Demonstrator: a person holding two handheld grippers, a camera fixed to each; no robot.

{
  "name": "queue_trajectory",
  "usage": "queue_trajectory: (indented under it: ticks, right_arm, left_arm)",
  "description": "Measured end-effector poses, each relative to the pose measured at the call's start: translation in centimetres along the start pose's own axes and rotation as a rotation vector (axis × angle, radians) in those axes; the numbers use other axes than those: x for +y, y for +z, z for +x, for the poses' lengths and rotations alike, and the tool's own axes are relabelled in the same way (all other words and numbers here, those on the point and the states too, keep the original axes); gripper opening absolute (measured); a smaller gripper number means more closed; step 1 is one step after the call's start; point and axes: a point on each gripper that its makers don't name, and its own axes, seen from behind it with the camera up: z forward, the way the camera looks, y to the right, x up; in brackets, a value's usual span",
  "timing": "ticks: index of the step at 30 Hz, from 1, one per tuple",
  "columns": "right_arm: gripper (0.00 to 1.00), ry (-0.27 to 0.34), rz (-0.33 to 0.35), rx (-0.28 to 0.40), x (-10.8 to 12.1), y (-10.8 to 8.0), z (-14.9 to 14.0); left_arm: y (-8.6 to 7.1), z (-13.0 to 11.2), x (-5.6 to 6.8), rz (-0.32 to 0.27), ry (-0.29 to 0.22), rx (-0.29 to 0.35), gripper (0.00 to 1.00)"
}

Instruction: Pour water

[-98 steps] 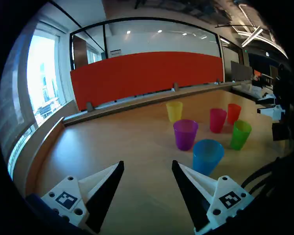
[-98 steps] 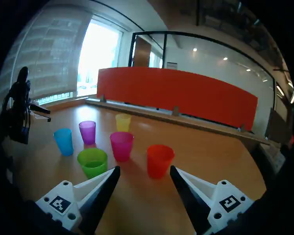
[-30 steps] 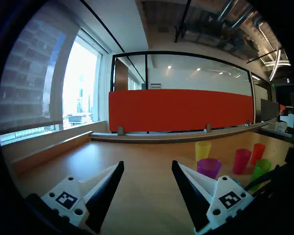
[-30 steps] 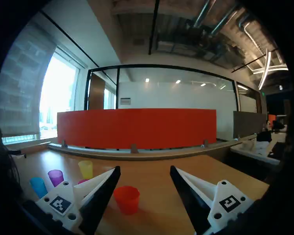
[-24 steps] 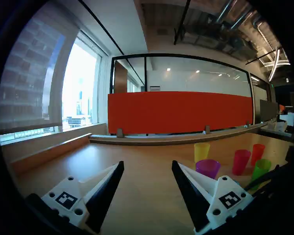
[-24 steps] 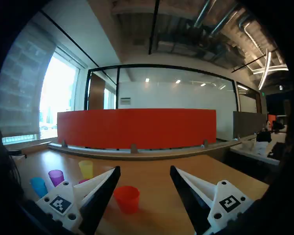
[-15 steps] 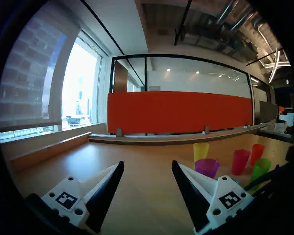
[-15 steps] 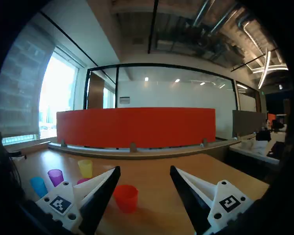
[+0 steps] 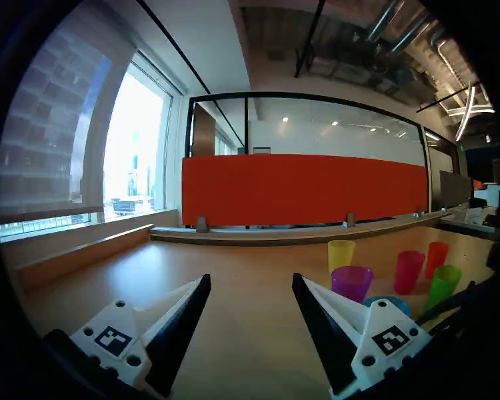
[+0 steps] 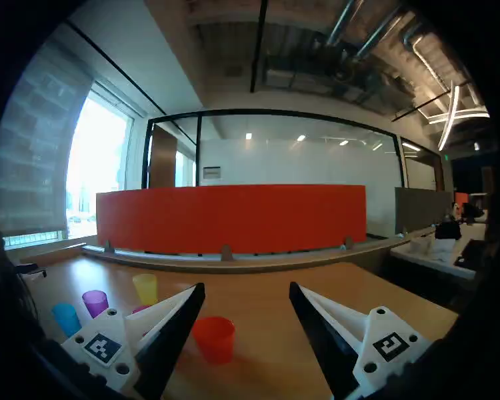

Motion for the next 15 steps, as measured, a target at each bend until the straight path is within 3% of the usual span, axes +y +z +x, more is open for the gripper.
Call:
queue_trajectory:
  ticks: [15]
  right_arm:
    - [0.98, 0.003, -0.002, 0.004, 0.43, -0.16, 0.18]
  left_arm:
    - [-0.33, 0.11, -0.13, -0.005, 0.0, 0.003, 0.9]
